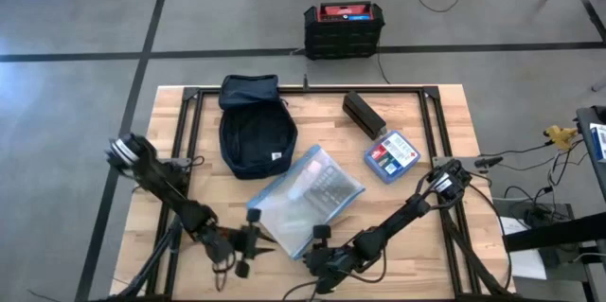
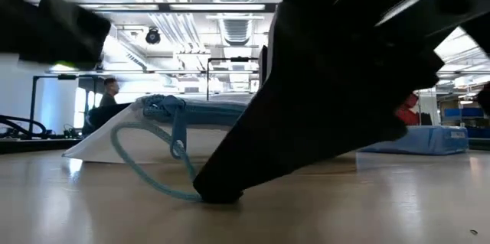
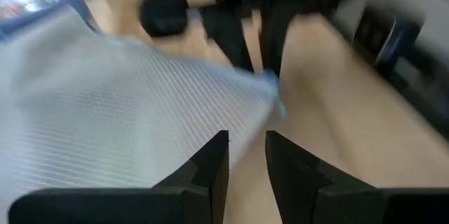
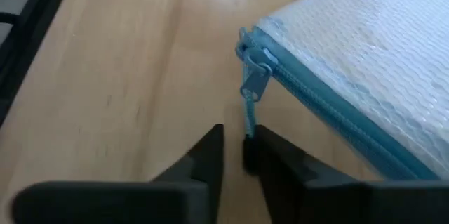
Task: Unpack backpack
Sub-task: Open the blue zip bag
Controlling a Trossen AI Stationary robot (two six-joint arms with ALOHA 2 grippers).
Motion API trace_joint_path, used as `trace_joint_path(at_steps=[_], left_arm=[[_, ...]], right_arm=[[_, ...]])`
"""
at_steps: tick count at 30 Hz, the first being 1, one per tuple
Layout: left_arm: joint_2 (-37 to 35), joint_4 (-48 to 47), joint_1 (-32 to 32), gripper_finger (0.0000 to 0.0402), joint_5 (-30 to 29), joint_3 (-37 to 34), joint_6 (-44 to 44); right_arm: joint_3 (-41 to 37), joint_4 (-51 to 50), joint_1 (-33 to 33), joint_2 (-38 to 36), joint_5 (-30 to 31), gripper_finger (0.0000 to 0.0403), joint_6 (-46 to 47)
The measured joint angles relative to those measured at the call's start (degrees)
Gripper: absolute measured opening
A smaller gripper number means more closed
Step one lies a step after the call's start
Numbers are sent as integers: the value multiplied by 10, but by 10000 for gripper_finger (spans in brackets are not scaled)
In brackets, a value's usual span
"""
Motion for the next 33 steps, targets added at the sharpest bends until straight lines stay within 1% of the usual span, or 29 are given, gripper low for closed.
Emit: trace_joint_path(at_steps=[2,4,8,10,13,16,21,24,27,30,32,33], left_arm=[[34,-16,-1,81,-2,27,11],[59,-54,-2,84,-13,58,21],[82,-180,-2,98,-74,117,23],[84,-217,-2,107,-95,140,22],[89,-219,-1,117,-109,160,26],[96,-218,0,123,-108,174,31],[117,-212,0,128,-99,183,32],[125,-212,-1,126,-98,184,31],[128,-205,-1,120,-98,184,31],[129,-192,0,120,-98,184,30],[131,-176,0,123,-94,184,31],[132,-169,0,125,-86,184,37]], right_arm=[[0,-6,1,-1,12,106,0],[0,-17,1,-7,12,134,2],[2,-13,2,-11,15,177,22],[2,-11,2,-11,24,190,36],[2,-1,3,-5,60,198,59],[1,31,1,4,72,196,61],[1,89,1,16,74,176,54],[1,88,2,21,74,150,56],[1,83,6,22,73,102,58],[1,84,8,22,74,31,53],[1,84,9,22,75,11,47],[1,84,9,21,75,12,46]])
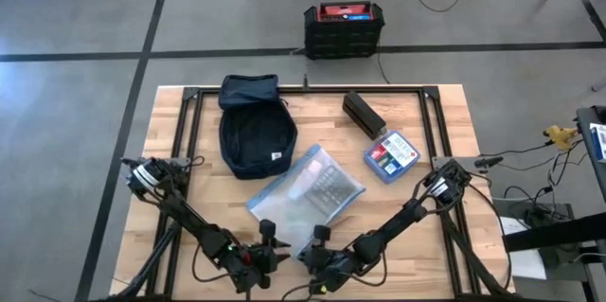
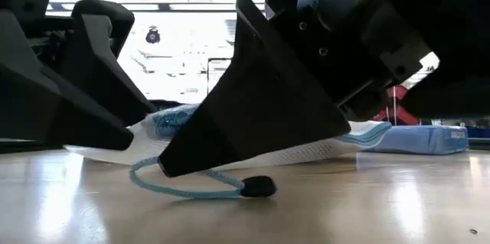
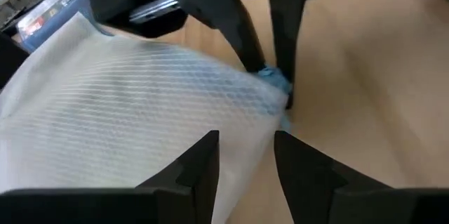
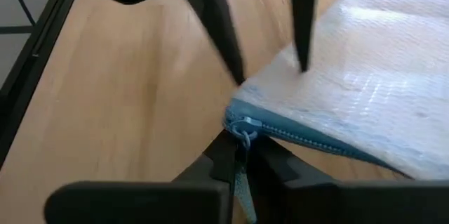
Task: Unpack backpack
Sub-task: Open the blue zip bag
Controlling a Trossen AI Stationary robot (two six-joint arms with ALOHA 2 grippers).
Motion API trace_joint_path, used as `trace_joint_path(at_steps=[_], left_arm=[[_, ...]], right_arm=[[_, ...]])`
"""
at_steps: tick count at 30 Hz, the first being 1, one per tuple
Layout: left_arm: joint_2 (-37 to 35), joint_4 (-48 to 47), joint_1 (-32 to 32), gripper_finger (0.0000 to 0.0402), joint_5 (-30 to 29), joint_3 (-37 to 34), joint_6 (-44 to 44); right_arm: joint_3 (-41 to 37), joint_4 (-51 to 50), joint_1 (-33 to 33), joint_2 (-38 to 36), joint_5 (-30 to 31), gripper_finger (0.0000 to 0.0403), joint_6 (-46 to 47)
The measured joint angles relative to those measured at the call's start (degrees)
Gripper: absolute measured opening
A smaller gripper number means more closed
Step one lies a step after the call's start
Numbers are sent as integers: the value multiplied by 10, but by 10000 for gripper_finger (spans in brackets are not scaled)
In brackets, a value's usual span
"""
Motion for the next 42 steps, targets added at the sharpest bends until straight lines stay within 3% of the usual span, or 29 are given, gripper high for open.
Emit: trace_joint_path(at_steps=[5,11,17,25,29,35,42], left_arm=[[21,60,0,142,20,0,71],[31,61,3,162,-51,0,107],[32,67,12,160,-51,0,102],[33,93,14,108,-25,17,100],[33,63,13,73,-23,43,115],[33,15,3,10,-25,57,93],[33,5,-20,1,-29,56,58]], right_arm=[[0,-6,1,-3,-1,2,-2],[0,-14,2,-5,-23,1,12],[0,-15,3,-11,-31,0,51],[8,-15,2,-15,-36,0,80],[20,-31,3,-15,-40,0,84],[65,-196,2,-26,-34,0,128],[78,-337,2,-45,-51,0,140]])
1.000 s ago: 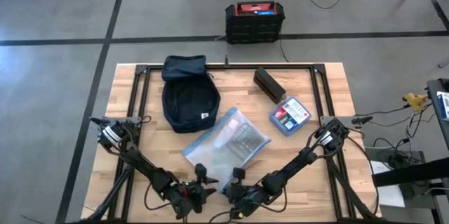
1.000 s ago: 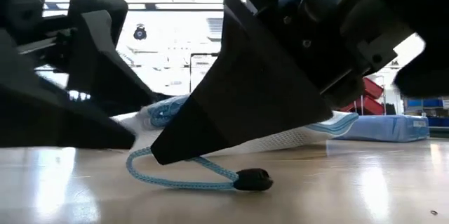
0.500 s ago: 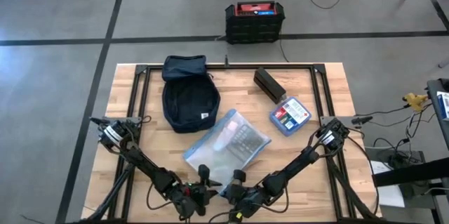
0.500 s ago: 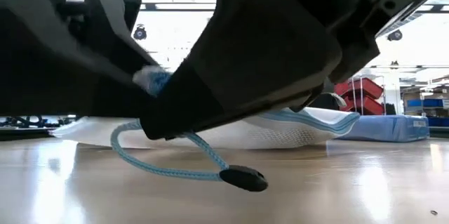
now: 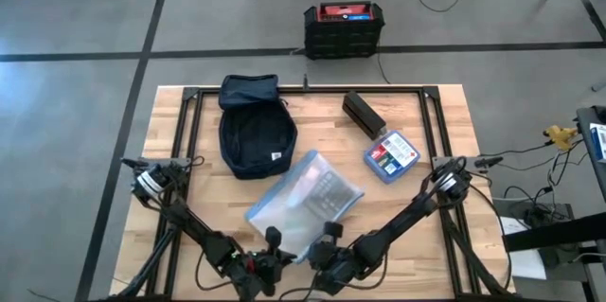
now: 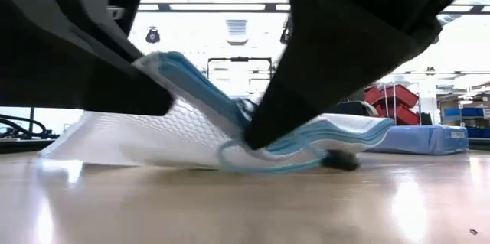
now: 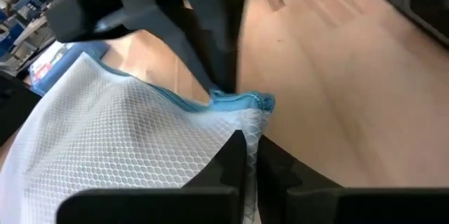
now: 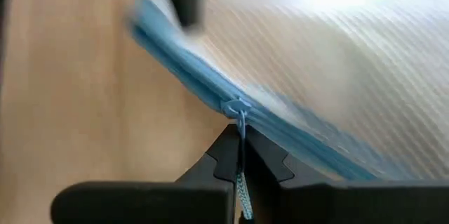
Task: Unpack backpack
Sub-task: Open the blue zip bag
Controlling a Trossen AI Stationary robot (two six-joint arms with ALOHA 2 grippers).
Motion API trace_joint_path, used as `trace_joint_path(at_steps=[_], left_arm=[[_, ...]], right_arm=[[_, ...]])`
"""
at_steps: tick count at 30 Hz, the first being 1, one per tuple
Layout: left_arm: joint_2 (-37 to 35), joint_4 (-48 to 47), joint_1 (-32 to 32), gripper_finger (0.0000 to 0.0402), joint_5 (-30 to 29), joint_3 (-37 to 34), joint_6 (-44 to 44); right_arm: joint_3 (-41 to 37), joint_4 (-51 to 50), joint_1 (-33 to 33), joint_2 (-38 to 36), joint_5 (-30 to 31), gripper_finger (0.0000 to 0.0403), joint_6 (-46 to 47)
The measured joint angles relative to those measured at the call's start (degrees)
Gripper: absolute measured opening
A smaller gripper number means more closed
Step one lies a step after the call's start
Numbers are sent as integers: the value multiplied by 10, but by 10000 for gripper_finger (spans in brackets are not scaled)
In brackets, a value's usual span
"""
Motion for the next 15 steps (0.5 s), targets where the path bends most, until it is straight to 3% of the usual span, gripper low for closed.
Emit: trace_joint_path(at_steps=[6,15], left_arm=[[-6,-62,-30,0,-26,0,-45],[-44,-373,-68,0,-74,-1,-338]], right_arm=[[0,-166,-3,-7,-10,0,51],[-1,-418,-17,-8,15,0,102]])
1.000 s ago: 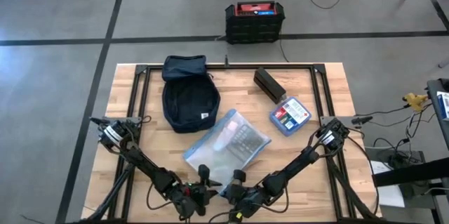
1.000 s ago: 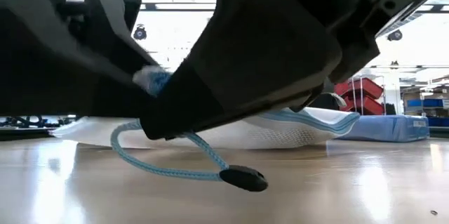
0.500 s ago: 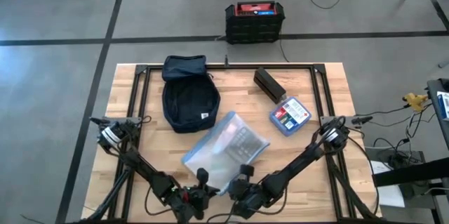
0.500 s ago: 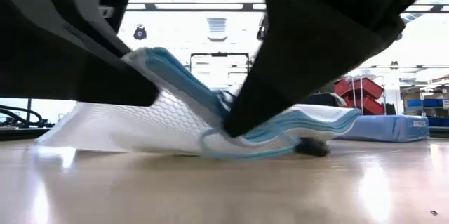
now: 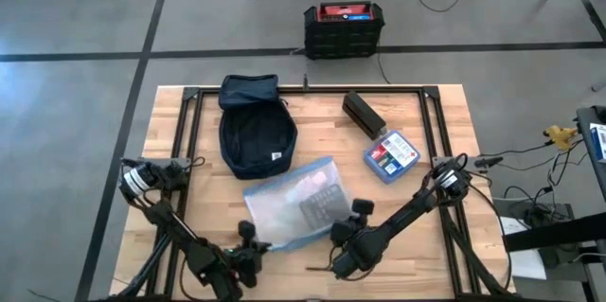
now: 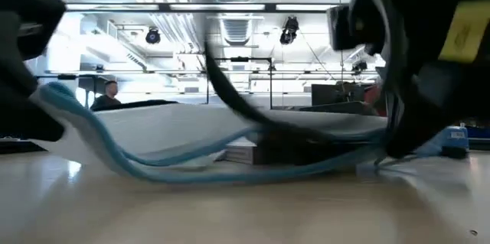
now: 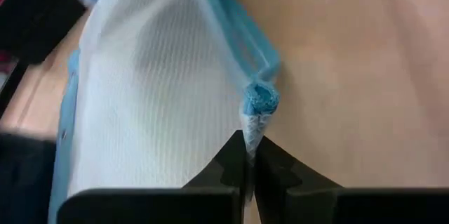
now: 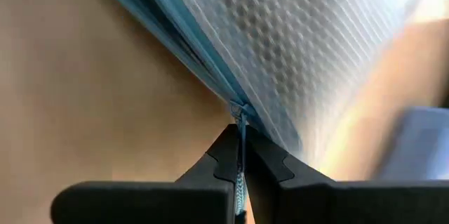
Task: Unpack backpack
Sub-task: Open the blue zip bag
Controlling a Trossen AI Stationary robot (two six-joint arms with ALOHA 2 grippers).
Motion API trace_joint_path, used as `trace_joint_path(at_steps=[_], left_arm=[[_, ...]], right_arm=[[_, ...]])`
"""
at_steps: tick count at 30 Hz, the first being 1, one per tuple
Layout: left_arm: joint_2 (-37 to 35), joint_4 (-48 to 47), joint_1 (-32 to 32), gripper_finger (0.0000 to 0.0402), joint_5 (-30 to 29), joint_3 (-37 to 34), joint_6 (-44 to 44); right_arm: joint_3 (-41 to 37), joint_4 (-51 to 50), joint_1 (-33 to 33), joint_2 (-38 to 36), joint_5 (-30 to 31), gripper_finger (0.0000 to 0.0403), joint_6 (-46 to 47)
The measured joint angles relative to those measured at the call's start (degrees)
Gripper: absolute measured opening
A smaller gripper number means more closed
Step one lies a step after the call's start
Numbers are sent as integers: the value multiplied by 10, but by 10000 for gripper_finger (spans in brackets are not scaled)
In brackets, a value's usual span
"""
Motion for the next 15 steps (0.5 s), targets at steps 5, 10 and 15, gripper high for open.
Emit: trace_joint_path(at_steps=[5,10,15], left_arm=[[-1,-34,-20,0,-2,0,-89],[-1,-34,-35,0,-3,0,-161],[-2,-34,-43,0,-4,0,-201]], right_arm=[[-13,-32,-22,0,63,0,-48],[-37,-28,-57,0,83,0,-94],[-41,-11,-85,0,125,0,-154]])
